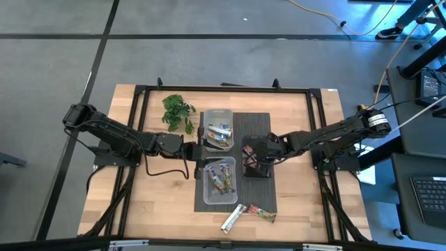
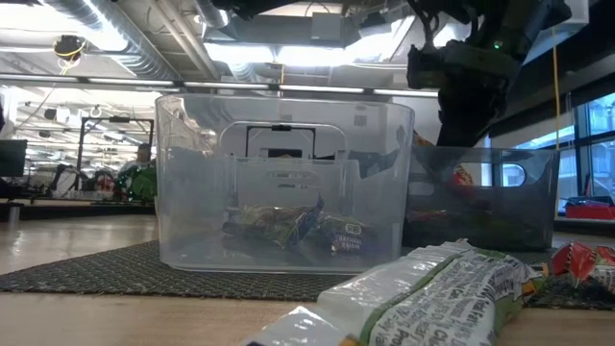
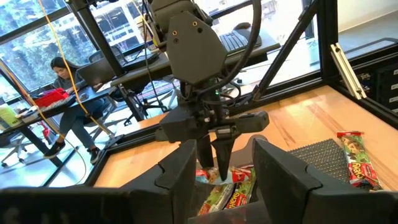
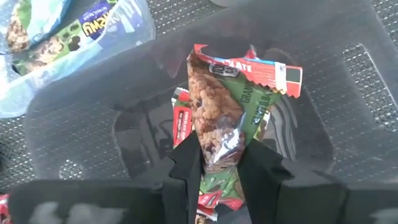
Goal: Pick and place Granola Bars by type
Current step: Put the red granola bar into the black bin
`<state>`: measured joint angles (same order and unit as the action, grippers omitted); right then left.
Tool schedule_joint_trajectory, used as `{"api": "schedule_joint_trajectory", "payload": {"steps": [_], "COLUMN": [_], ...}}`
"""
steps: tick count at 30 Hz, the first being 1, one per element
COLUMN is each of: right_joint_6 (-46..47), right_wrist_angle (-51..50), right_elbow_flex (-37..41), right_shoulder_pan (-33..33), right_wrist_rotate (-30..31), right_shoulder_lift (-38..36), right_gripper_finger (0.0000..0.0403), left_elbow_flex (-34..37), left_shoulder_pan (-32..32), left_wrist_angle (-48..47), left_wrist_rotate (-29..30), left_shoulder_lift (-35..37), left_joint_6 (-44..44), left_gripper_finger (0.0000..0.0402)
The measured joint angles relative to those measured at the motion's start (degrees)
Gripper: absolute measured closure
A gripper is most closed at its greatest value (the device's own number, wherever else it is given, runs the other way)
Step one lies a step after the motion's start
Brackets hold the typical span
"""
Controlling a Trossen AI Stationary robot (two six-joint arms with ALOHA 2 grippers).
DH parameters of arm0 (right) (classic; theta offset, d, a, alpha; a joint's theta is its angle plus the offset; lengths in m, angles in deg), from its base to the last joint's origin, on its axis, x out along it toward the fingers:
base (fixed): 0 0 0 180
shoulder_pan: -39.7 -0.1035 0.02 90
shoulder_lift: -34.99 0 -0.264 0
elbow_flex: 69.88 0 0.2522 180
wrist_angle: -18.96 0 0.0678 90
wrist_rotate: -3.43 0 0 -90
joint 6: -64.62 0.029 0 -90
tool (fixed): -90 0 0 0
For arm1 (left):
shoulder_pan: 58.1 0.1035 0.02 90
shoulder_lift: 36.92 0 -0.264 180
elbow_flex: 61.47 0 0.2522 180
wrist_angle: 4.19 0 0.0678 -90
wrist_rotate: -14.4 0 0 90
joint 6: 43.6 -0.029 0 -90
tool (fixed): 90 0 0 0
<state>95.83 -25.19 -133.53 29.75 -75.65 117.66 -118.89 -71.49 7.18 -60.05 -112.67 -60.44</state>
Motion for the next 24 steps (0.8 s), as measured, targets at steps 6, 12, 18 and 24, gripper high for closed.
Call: {"api": "schedule_joint_trajectory", "payload": {"steps": [6,12,18,24], "right_joint_6": [-0.19,-0.02,-0.06,-1.64], "right_wrist_angle": [0.17,0.23,0.28,-0.23], "right_elbow_flex": [0.06,0.06,0.06,-0.63], "right_shoulder_pan": [-0.01,-0.01,-0.01,-0.01], "right_wrist_rotate": [-1.41,-2.30,-2.45,-0.23], "right_shoulder_lift": [0.00,0.00,0.00,0.00], "right_gripper_finger": [0.0305,0.0303,0.0278,0.0248], "left_elbow_flex": [0.00,0.00,0.00,0.00], "left_shoulder_pan": [0.00,0.00,0.00,0.00], "left_wrist_angle": [0.00,0.02,0.02,0.02], "left_wrist_rotate": [0.02,0.02,0.02,0.01], "left_shoulder_lift": [0.00,0.00,0.00,0.00], "left_joint_6": [0.00,0.00,0.00,0.00], "left_gripper_finger": [0.0253,0.0249,0.0252,0.0252]}}
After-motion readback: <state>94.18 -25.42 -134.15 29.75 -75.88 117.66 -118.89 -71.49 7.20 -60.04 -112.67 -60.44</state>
